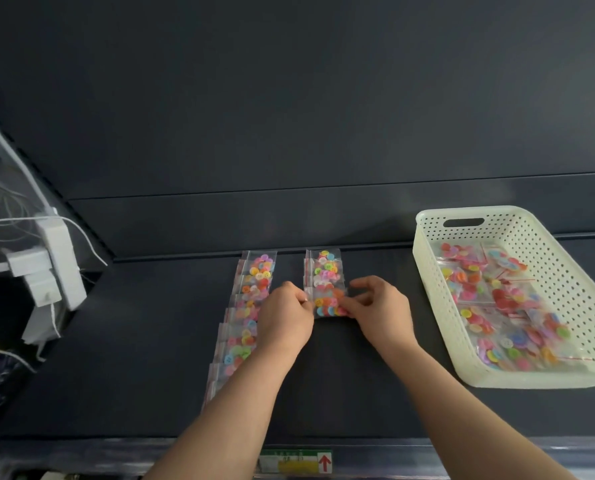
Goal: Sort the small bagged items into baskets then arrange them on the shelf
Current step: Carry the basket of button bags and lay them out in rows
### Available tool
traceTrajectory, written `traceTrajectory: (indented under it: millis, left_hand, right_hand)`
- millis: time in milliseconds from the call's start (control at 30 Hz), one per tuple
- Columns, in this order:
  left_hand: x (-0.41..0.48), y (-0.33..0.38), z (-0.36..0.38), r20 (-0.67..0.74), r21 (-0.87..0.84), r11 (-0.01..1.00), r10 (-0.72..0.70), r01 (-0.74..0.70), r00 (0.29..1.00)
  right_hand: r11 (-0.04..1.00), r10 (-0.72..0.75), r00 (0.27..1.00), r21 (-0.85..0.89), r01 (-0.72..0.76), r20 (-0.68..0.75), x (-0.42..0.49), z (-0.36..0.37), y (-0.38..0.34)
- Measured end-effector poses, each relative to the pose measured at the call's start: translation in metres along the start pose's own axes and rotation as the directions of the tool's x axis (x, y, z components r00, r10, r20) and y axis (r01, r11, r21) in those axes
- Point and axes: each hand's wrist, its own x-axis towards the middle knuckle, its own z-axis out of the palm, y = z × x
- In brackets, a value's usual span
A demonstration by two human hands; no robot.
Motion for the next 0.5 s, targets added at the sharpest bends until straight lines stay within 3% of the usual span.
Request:
traceTrajectory:
  millis: [367, 500]
  left_hand:
    - [0.017, -0.004, 0.005, 0.022, 0.084, 0.996, -0.043, 0.041, 0.999]
    - [0.013, 0.003, -0.002, 0.017, 0.096, 0.995, 0.034, -0.035, 0.999]
  right_hand:
    - [0.991, -0.004, 0.998, -0.136, -0.004, -0.059, 0.005, 0.008, 0.0]
    - [0.981, -0.091, 0.994, -0.176, 0.08, -0.057, 0.004, -0.002, -0.008]
